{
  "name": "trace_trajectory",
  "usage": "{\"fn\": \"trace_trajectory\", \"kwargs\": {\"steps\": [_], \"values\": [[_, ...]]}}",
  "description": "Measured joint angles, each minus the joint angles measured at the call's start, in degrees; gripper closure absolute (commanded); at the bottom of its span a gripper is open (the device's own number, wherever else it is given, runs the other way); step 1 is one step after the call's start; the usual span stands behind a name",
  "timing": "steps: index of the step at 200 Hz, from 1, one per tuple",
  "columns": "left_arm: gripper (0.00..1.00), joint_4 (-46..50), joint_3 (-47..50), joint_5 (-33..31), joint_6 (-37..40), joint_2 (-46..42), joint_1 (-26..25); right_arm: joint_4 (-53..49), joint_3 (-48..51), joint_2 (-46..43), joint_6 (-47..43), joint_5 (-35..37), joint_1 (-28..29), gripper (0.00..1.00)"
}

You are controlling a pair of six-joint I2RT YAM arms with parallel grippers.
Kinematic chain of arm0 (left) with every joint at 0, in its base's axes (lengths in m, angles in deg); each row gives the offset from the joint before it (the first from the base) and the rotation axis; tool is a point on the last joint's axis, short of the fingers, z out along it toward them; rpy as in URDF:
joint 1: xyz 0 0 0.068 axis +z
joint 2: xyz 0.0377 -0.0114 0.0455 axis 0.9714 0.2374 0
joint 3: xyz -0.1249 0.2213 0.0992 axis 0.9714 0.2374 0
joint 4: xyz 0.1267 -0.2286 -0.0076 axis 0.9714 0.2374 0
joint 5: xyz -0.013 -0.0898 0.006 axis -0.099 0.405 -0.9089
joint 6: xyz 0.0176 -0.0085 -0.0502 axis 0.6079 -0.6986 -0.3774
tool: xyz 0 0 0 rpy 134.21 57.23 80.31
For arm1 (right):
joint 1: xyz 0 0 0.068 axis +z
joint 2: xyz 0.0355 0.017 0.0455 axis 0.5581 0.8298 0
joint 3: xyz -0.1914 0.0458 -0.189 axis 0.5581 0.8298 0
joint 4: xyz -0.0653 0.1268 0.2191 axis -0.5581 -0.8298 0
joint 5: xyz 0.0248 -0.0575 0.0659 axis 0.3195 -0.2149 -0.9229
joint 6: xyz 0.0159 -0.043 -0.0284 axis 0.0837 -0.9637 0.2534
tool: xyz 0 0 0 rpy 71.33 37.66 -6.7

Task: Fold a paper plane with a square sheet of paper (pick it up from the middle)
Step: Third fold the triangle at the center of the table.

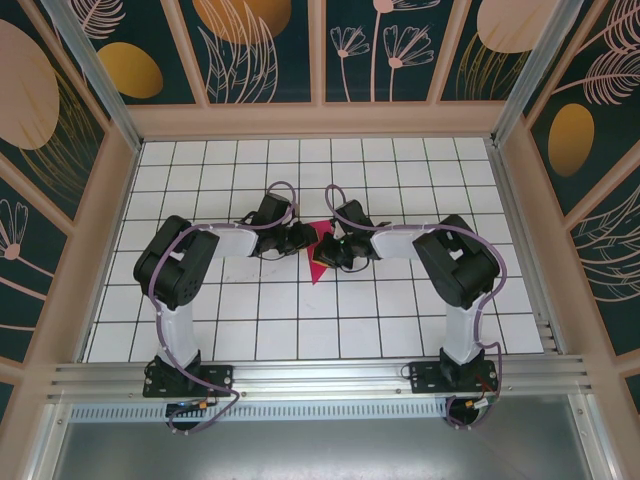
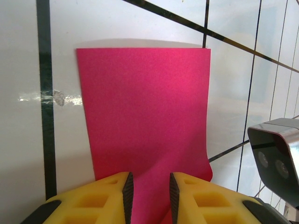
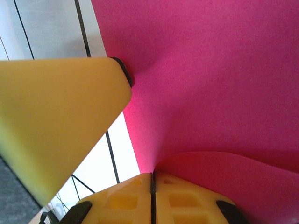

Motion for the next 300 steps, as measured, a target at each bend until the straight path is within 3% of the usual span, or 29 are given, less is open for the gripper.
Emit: {"fn": "trace_trajectory", "kwargs": {"steps": [67,130,173,215,300], "values": [[0.69,0.0,0.0,0.0,0.0,0.0,0.0,0.3,0.0,0.5,0.0,0.0,0.0,0.89],[0.63,2.2,0.0,-3.7,-0.8,-2.7,0.3,1.4,-0.1,0.5,-0.1,-0.7,0.0,0.71],[0.63,2.1,3.5,-7.2,-2.5,-10.2,4.6,2.1,-0.1,0.4,0.0,-1.5,0.0,0.64],[0.63,2.2,7.4,-8.6,-3.0,-12.6,6.5,2.3,0.0,0.3,0.0,-1.5,0.0,0.69],[0.65,1.0,11.6,-5.1,-3.9,-14.4,6.5,3.9,1.3,0.1,-0.3,-1.2,-0.1,0.75]]}}
